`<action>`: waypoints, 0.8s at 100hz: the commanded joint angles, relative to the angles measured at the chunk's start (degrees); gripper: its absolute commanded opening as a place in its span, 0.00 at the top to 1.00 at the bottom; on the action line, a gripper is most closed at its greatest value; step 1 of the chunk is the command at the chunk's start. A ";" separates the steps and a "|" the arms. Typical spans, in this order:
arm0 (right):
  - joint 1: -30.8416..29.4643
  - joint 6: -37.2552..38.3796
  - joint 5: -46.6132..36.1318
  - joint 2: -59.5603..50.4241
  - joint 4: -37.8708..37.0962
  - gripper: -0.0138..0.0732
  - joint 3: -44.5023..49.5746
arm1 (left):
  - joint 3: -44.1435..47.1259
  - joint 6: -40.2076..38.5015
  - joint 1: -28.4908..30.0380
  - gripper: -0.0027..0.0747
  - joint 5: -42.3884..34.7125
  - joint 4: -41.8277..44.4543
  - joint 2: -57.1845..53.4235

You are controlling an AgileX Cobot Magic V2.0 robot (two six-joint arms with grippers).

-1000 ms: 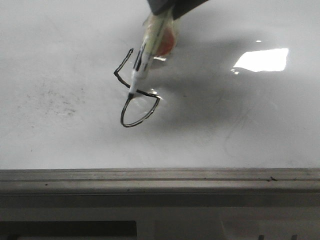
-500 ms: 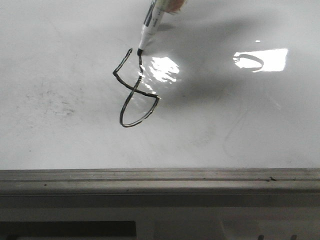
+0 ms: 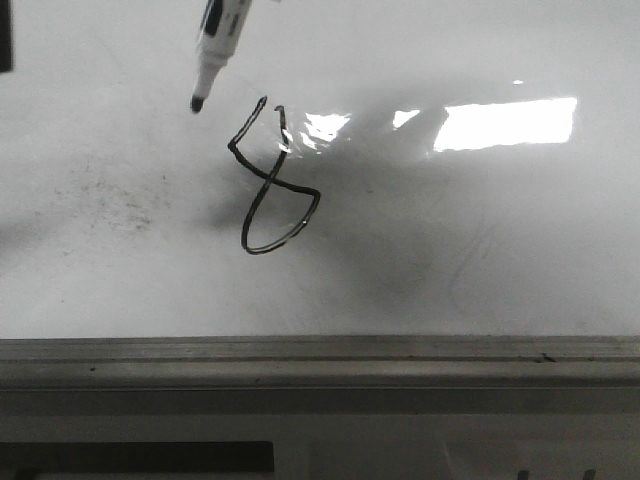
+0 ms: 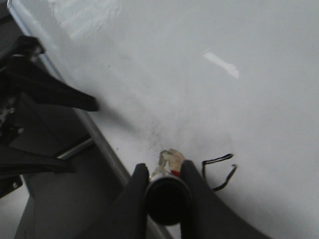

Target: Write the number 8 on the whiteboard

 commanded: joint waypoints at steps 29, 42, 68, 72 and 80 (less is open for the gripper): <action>5.53 -0.39 -0.69 0.41 -0.48 0.91 -1.64 | -1.61 -0.26 -1.83 0.42 -22.15 0.92 16.88; 6.12 0.93 -0.59 1.07 -0.48 0.91 -1.65 | -1.61 -0.26 -1.83 0.47 -24.37 -1.95 19.13; 5.60 2.69 -0.91 1.44 -0.73 0.91 -1.65 | -1.61 -0.26 -1.83 0.83 -24.37 -2.72 19.37; 4.88 3.21 -0.91 1.44 -0.98 0.91 -1.65 | -1.61 -0.26 -1.83 0.87 -24.37 -2.72 19.37; 3.83 3.22 -0.42 1.44 -0.98 0.91 -1.65 | -1.61 -0.26 -1.83 0.93 -24.37 -2.72 19.37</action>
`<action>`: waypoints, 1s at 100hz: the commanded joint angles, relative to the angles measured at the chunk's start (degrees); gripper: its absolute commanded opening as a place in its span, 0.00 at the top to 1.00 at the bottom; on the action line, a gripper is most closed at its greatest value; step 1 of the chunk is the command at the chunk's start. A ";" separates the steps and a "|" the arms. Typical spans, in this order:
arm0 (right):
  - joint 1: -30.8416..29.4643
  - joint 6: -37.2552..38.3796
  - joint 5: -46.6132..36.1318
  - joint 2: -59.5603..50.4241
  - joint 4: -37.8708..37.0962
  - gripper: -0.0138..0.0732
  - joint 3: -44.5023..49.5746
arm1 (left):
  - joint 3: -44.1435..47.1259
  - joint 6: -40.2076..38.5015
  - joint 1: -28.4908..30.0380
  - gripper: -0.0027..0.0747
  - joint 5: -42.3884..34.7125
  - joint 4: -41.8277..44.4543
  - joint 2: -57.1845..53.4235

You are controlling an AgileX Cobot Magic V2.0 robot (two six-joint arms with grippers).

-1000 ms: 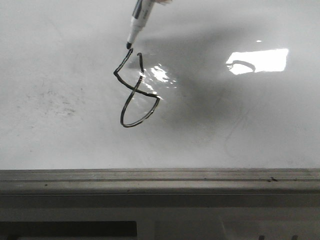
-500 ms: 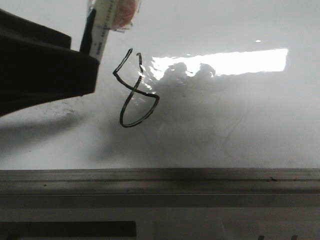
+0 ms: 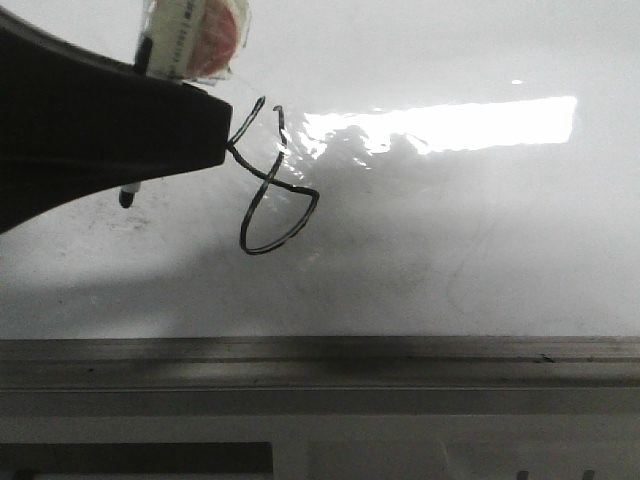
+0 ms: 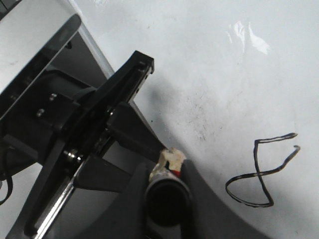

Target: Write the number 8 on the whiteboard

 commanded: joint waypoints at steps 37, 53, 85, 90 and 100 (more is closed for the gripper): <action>-1.63 0.33 0.08 -1.05 -0.34 0.91 -1.65 | -1.61 -0.59 -0.29 0.96 -4.10 -1.86 -0.50; -1.63 0.33 0.08 -1.05 -0.34 0.84 -1.65 | -1.61 -1.00 -0.29 0.99 -3.57 -4.42 -0.50; -1.63 0.40 0.18 -1.05 -0.34 0.42 -1.65 | -1.61 -1.61 -0.15 0.99 7.86 -30.79 -0.85; -1.63 0.40 0.18 -1.05 -0.34 0.42 -1.65 | -1.61 -1.61 0.55 0.99 9.49 -33.96 -0.85; -1.63 0.54 0.56 -1.05 -0.34 0.42 -1.65 | -1.61 -1.61 2.13 0.99 11.16 -40.83 -0.85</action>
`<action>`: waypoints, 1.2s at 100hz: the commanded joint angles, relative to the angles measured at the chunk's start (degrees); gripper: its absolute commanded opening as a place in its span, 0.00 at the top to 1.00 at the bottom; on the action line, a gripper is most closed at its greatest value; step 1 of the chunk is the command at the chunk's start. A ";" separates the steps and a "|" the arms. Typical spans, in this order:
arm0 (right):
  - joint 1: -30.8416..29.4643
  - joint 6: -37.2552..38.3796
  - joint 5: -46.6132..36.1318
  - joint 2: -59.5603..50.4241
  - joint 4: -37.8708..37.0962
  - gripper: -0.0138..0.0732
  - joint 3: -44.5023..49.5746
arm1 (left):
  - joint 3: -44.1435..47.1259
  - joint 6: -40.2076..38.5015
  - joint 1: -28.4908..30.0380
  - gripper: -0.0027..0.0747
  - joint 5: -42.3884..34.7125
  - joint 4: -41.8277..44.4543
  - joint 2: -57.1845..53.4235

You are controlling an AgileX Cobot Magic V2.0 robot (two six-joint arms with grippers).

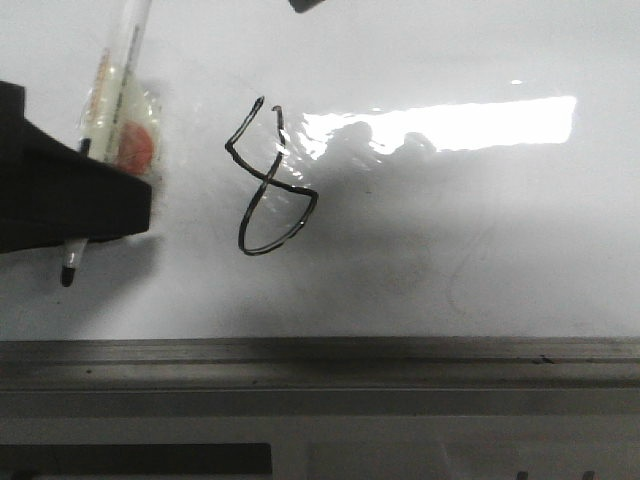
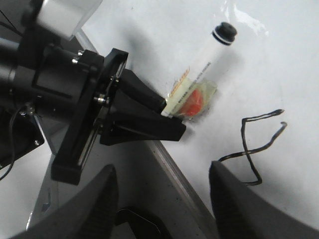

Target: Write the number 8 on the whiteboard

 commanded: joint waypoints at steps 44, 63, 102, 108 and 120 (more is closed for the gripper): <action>-0.24 -0.29 -0.47 -1.16 -0.11 0.42 -1.48 | -1.61 -0.56 2.13 0.99 -5.83 -7.37 -0.24; -0.24 -0.29 -0.35 -1.16 0.15 0.42 -1.48 | -1.61 -0.60 2.13 0.98 -3.07 -7.37 1.85; -0.24 -0.29 0.17 -1.29 0.20 0.42 -1.48 | -1.61 -1.08 2.13 0.31 -3.93 -8.55 2.48; -0.24 -0.29 -0.45 -1.29 0.20 0.42 -1.48 | -1.61 -1.08 2.13 0.31 -3.93 -8.55 2.37; -0.24 -0.29 -1.54 -1.29 0.20 0.42 -1.48 | -1.61 -1.08 2.13 0.31 -1.50 -8.18 1.48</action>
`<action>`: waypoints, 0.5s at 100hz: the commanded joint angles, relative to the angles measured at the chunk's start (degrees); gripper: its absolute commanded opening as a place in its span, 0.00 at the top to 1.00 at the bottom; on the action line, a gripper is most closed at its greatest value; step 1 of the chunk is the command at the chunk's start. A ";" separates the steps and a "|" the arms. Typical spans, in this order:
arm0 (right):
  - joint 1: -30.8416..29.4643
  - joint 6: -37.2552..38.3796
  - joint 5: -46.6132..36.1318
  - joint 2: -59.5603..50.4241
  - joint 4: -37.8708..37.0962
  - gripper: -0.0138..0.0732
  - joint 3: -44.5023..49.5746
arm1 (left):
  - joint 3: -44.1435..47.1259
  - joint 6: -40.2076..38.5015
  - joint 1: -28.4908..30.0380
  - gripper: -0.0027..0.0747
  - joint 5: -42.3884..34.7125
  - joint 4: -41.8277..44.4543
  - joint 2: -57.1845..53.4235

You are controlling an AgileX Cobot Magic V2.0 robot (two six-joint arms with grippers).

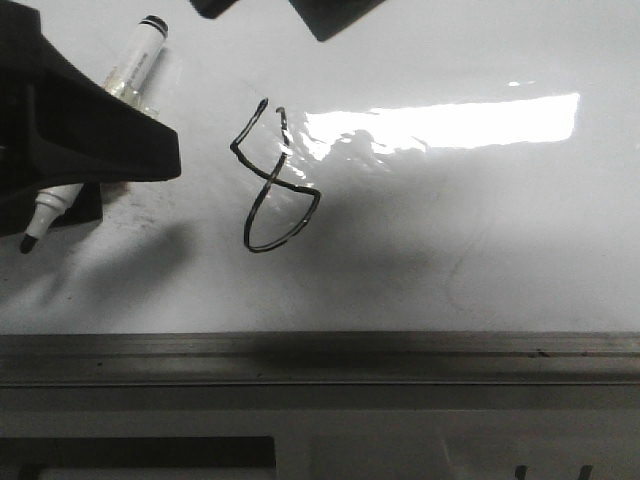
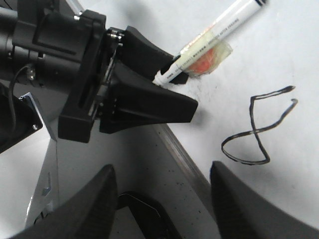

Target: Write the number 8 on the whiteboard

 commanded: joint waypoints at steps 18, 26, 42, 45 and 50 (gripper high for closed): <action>-0.24 -0.23 -4.57 -1.38 0.20 0.42 -1.48 | -0.65 -0.04 0.80 0.31 8.72 -2.30 -2.04; -0.24 -0.23 -5.14 -1.38 0.44 0.42 -1.48 | -0.65 -0.04 0.80 0.32 12.74 -2.15 -2.63; -0.24 -0.23 -5.47 -1.38 1.47 0.42 -1.48 | -0.65 -0.04 0.80 0.32 20.89 -2.15 -2.71; -0.24 -0.23 -5.47 -1.38 1.45 0.42 -1.48 | -0.65 -0.04 0.80 0.32 22.17 -2.15 -2.86; -0.24 -0.23 -5.75 -1.38 1.45 0.42 -1.48 | -0.65 -0.04 0.80 0.32 23.49 -2.15 -3.48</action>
